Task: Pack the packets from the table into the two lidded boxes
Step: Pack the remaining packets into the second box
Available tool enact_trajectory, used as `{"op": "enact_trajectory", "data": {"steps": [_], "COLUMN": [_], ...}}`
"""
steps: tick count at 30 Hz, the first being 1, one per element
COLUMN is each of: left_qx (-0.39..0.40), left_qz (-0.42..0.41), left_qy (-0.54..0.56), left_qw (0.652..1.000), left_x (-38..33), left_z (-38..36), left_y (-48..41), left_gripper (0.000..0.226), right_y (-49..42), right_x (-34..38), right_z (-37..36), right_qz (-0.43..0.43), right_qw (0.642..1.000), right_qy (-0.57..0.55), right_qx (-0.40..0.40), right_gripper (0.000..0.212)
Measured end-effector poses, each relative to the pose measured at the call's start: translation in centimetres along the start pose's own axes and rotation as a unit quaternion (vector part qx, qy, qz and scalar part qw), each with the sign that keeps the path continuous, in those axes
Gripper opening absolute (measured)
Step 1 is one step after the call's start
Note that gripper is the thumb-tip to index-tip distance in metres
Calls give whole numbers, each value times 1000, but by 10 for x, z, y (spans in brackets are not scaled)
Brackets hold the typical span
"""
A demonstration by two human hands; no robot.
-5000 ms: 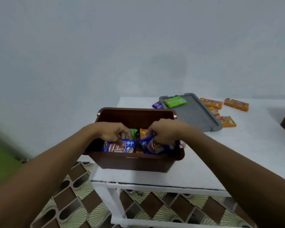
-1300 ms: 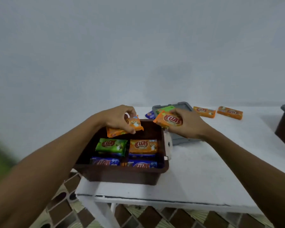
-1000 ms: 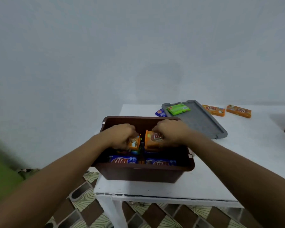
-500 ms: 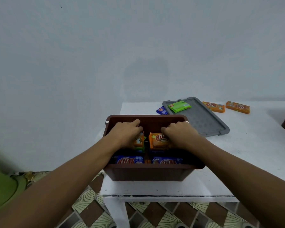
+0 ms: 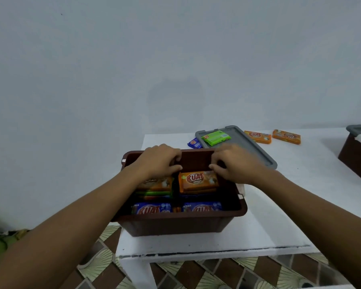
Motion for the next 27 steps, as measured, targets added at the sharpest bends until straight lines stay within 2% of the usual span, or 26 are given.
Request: {"op": "enact_trajectory", "data": {"steps": [2,6,10,15,20,24,27], "left_qx": [-46,-97,-82,-13,69,120,153], "left_qz": [-4,-43,-72,-77,-84,-59,-21], "left_qy": [25,52,62,35,22,-15,-48], "left_qw": [999,993,992,996,994,991,987], "left_x": [-13,-47,-82,-119,-157,-184,-196], "left_z": [8,10,-7,-29,-67,-99,-118], "left_y": [-18,-60,-117,-196,-281,-328,-354], "left_gripper": [16,13,16,25,38,55,62], "right_y": [14,32,47,78,93,80,72], "right_x": [-24,-47,-112,-222,-331,-380,-400], "right_z": [6,0,-7,-24,-49,-63,-76], "right_qz": [12,37,-46,-181,-296,-325,-319], "right_qw": [996,991,986,977,954,945,945], "right_qy": [-59,-76,-57,-19,-28,-35,-63], "right_qx": [-70,-109,-149,-113,-39,27,46], "right_gripper": [22,30,20,16,34,58,65]}}
Point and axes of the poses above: each hand's wrist, its own y-axis away from the middle knuckle, its own z-axis out of the back of the hand, x = y × z, the point moved 5 cm from there along -y, towards the middle knuckle
